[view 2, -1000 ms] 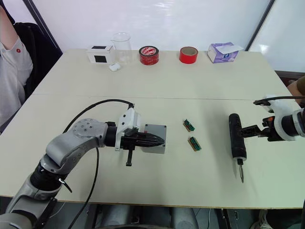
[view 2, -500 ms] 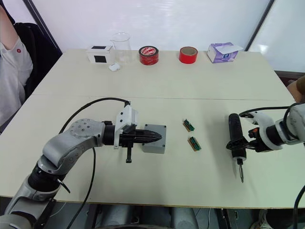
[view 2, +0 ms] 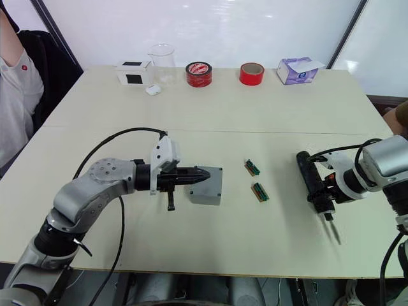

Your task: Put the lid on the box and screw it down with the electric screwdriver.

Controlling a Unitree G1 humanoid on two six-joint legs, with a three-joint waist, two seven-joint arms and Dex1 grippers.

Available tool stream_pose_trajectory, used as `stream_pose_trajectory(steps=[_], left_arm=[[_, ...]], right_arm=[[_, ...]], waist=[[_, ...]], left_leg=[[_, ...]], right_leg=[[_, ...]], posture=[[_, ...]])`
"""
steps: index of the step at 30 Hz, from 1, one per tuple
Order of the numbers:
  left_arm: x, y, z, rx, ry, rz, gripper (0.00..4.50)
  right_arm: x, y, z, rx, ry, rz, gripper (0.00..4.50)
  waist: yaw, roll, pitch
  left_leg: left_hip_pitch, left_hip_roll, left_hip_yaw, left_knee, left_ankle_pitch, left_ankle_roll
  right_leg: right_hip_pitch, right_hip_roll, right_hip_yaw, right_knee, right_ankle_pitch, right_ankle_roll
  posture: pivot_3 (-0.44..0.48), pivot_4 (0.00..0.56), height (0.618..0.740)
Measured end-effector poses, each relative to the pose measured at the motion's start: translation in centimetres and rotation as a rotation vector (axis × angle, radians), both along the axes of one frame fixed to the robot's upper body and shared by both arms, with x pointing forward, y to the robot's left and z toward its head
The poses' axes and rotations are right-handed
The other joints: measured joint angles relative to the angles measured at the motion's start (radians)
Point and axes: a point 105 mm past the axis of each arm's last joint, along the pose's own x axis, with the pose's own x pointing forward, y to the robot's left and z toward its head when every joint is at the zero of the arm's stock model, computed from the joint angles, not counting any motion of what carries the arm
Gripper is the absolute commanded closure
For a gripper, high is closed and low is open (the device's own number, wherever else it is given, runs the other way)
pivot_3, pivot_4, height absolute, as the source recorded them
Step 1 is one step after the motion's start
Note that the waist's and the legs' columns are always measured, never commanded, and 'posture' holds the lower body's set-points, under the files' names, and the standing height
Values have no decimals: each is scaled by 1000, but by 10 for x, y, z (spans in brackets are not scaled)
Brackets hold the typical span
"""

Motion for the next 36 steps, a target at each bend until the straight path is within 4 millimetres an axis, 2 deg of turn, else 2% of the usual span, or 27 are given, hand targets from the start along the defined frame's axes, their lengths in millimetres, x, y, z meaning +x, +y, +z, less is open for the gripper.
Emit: stream_pose_trajectory(steps=[4, 6, 7, 9, 11, 13, 14, 16, 18, 21, 25, 26, 29, 31, 33, 36], left_arm=[[5, 1, -1, -7, -1, 15, 4500], [7, 3, -3, -3, 1, 17, 4500], [8, 5, -4, 3, 2, 18, 4500], [11, 9, -7, 17, 10, 18, 4500], [15, 15, -6, 29, 16, 26, 4500], [17, 24, -5, 52, 17, 32, 4500], [17, 27, -6, 62, 20, 32, 4500], [15, 34, -7, 85, 45, 18, 4500], [15, 38, -7, 97, 62, 8, 4500], [19, 41, -4, 109, 68, 1, 4500], [20, 32, 0, 133, 58, -33, 4500], [20, 31, -1, 142, 57, -41, 4500], [21, 26, -9, 164, 55, -50, 4500], [21, 20, -17, 184, 61, -65, 4500], [19, 14, -22, 199, 58, -90, 4500], [19, 5, -27, 212, 44, -116, 4500]], right_arm=[[1, -2, 1, -2, -11, -11, 2769], [12, -5, 5, 21, -54, -51, 2769], [26, -6, 15, 44, -120, -91, 2769], [50, -10, 53, 99, -306, -134, 2769], [62, -7, 99, 190, -508, -125, 2769], [67, 2, 136, 279, -713, -91, 2769], [69, 5, 145, 308, -778, -79, 2769], [74, 25, 156, 389, -1028, -47, 2769], [74, 40, 152, 436, -1117, -49, 2769], [70, 73, 146, 569, -1161, -36, 2769], [53, 135, 159, 851, -1230, 104, 2769], [50, 145, 160, 873, -1227, 140, 2769], [45, 155, 149, 848, -1243, 172, 2769], [42, 168, 121, 843, -1166, 204, 2769], [40, 175, 108, 834, -1125, 239, 2769], [38, 178, 111, 778, -1169, 322, 2769]], waist=[[1, 0, 0], [-2, 0, 0], [-7, 4, 2], [-7, 13, 7], [-2, 13, 8], [1, 10, 7], [1, 9, 7], [1, 8, 6], [0, 10, 7], [-2, 10, 8], [-1, 10, 8], [0, 10, 8], [2, 9, 7], [-1, 9, 7], [-3, 10, 7], [-4, 9, 7]], left_leg=[[0, 0, 0, 0, 0, 0], [0, 0, 1, 0, 0, 0], [0, -1, 5, 0, 0, 0], [0, -2, 8, 0, 0, 0], [0, 0, 6, -2, 0, 0], [-1, 1, 5, -4, 0, 0], [-1, 1, 4, -5, 0, 0], [-1, 2, 3, -6, 0, -1], [-2, 1, 3, -7, 1, -2], [-2, -1, 3, -5, 2, -3], [-1, 0, 2, -4, 2, -3], [-1, -1, 2, -4, 2, -3], [-1, -2, 2, -4, 2, -3], [-1, -2, 2, -4, 2, -3], [-1, -2, 2, -4, 2, -3], [-1, -2, 2, -4, 2, -3]], right_leg=[[0, 0, 0, 0, 0, 0], [0, 0, 0, 0, 1, 1], [-1, -1, 3, -1, 2, 1], [-4, -1, 7, -1, 4, 3], [-5, 3, 6, 0, 4, 5], [-4, 4, 2, -1, 4, 4], [-4, 4, 1, -2, 4, 4], [-4, 4, 1, -3, 4, 4], [-5, 1, 2, -2, 4, 5], [-4, -1, 2, 0, 4, 5], [-4, 0, 1, 1, 4, 5], [-4, 0, 1, 1, 4, 5], [-2, 0, 0, -1, 4, 5], [-2, -1, 1, -1, 4, 5], [-2, -1, 1, -1, 4, 5], [-3, 0, 1, 0, 4, 5]], posture=[[0, 150, 740], [0, 150, 740], [0, 150, 740], [0, 150, 740], [0, 150, 740], [0, 150, 740], [0, 150, 740], [0, 150, 740], [0, 150, 740], [0, 150, 740], [0, 150, 740], [0, 150, 740], [0, 150, 740], [0, 150, 740], [0, 150, 740], [0, 150, 740]])
